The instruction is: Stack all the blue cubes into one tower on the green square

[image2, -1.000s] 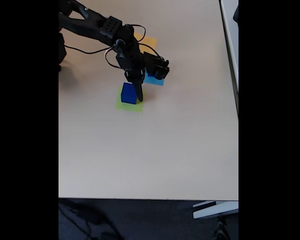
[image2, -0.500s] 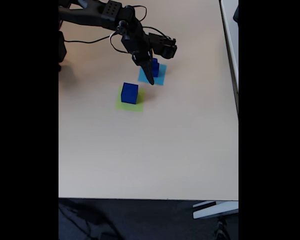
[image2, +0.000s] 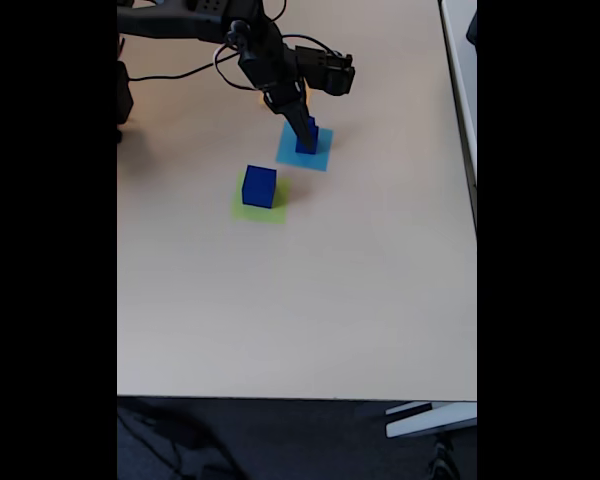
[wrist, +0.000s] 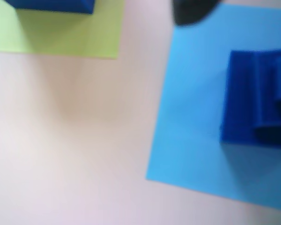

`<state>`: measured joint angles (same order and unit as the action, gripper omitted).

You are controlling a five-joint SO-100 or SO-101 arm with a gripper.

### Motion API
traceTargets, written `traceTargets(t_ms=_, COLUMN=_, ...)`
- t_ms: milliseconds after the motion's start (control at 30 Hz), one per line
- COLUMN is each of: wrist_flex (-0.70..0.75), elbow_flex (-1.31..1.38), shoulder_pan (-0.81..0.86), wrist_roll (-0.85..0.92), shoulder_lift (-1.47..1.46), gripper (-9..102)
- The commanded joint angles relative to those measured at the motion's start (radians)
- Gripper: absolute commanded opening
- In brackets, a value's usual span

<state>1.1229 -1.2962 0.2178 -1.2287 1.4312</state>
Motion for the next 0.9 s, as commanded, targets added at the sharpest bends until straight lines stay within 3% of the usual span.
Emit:
traceTargets(t_ms=0, wrist_flex=0.005, elbow_flex=0.083, shoulder_pan=-0.044, wrist_roll=0.028, shoulder_lift=0.086, gripper=32)
traceTargets(t_ms=433, wrist_flex=0.048, elbow_flex=0.391, shoulder_pan=-0.218, wrist_roll=-0.109, shoulder_lift=-0.132, gripper=37)
traceTargets(t_ms=867, wrist_flex=0.114, elbow_flex=0.413, shoulder_pan=-0.186, wrist_roll=-0.166, shoulder_lift=-0.201, gripper=35)
